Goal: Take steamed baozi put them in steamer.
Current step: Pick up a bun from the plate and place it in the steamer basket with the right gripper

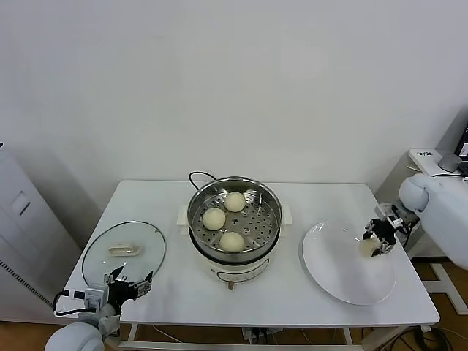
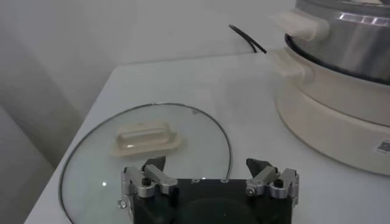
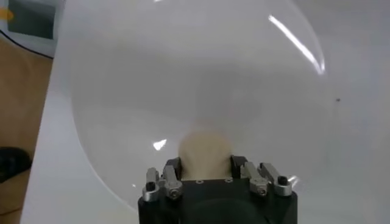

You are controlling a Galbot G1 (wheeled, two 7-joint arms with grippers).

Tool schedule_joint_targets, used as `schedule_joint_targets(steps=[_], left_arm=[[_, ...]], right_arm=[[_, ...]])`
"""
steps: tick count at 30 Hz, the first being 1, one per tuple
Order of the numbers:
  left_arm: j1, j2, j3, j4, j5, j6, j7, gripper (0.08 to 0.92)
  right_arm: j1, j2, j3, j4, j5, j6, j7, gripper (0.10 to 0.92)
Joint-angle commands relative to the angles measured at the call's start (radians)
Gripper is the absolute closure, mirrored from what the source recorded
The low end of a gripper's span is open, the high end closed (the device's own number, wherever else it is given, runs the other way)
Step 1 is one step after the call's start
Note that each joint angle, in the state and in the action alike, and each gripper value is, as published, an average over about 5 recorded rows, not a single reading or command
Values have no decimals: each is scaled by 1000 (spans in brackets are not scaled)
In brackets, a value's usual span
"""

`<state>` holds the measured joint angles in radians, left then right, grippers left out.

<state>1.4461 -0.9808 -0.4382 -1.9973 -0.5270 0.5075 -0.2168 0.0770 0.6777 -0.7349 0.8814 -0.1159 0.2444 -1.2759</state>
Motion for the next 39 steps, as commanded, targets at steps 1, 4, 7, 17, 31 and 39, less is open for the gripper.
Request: schedule_joint_targets(steps=[1, 4, 7, 17, 31, 39], left_arm=[[0, -3, -1, -3, 4, 3, -4, 177], [2, -3, -2, -5, 5, 3, -5, 177], [6, -3, -4, -9, 6, 3, -5, 177], [4, -3, 0, -11, 12, 4, -5, 177], [1, -12, -6, -11, 12, -2, -6, 177], [8, -14, -13, -15, 12, -5, -7, 177]], right_arm=[[402, -64, -451, 191, 395, -214, -22, 527], [512, -22, -565, 211, 487, -258, -27, 525], [588, 47, -635, 211, 542, -284, -29, 527], [764, 256, -815, 201, 741, -394, -4, 524], [767, 426, -850, 271, 950, -588, 156, 525], [709, 458, -854, 292, 947, -636, 236, 525]])
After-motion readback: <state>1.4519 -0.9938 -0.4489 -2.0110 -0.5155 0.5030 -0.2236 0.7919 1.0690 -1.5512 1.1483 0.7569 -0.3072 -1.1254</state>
